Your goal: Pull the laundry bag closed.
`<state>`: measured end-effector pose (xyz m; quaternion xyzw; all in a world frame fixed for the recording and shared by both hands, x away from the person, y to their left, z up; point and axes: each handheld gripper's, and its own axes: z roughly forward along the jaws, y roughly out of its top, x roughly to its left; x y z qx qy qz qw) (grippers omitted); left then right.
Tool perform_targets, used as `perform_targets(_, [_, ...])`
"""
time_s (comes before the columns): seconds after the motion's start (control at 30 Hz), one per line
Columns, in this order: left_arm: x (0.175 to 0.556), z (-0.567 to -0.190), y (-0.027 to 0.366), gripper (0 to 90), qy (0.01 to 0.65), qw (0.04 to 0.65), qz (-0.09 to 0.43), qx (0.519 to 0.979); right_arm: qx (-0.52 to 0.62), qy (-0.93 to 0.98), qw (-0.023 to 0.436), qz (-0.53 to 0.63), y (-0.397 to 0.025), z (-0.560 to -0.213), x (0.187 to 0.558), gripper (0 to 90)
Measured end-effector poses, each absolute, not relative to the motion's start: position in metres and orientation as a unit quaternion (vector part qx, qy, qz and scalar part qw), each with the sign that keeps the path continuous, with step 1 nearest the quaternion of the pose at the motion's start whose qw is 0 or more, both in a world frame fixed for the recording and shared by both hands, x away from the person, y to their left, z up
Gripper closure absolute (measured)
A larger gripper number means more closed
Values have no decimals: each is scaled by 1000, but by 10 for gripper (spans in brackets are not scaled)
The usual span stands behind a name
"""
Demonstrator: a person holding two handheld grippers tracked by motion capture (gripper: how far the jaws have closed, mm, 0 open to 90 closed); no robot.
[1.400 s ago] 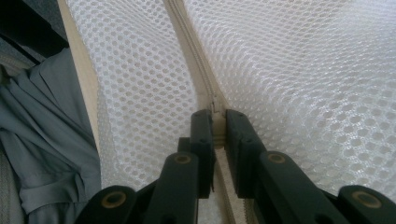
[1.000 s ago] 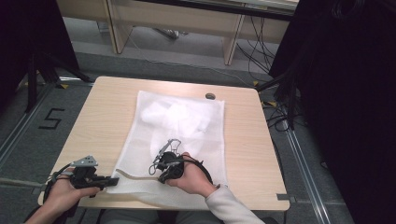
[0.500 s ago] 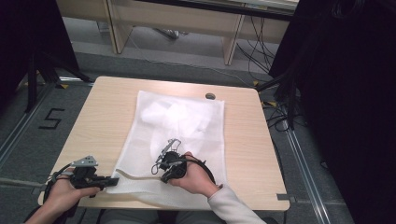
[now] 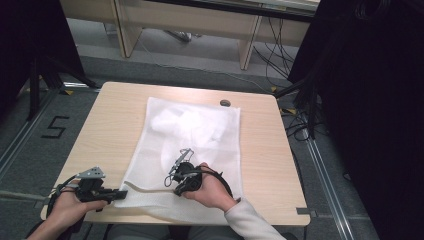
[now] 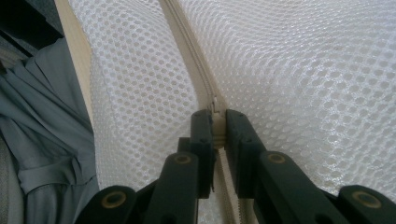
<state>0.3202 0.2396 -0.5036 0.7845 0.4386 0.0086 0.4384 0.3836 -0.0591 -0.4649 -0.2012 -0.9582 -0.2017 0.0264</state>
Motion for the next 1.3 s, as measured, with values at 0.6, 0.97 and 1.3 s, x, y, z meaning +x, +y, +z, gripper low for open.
perform_targets(0.6, [321,-504,240,853,439,438,8,785,-206,-959,20,-195,-71,-464,385,823])
perform_targets(0.97, [321,-503,241,853,437,430,4,790,-206,-958,20,-197,-77,-464,387,823])
perform_targets(1.3, [321,-504,241,853,437,429,4,791,-208,-958,22,-196,-81,-463,388,823])
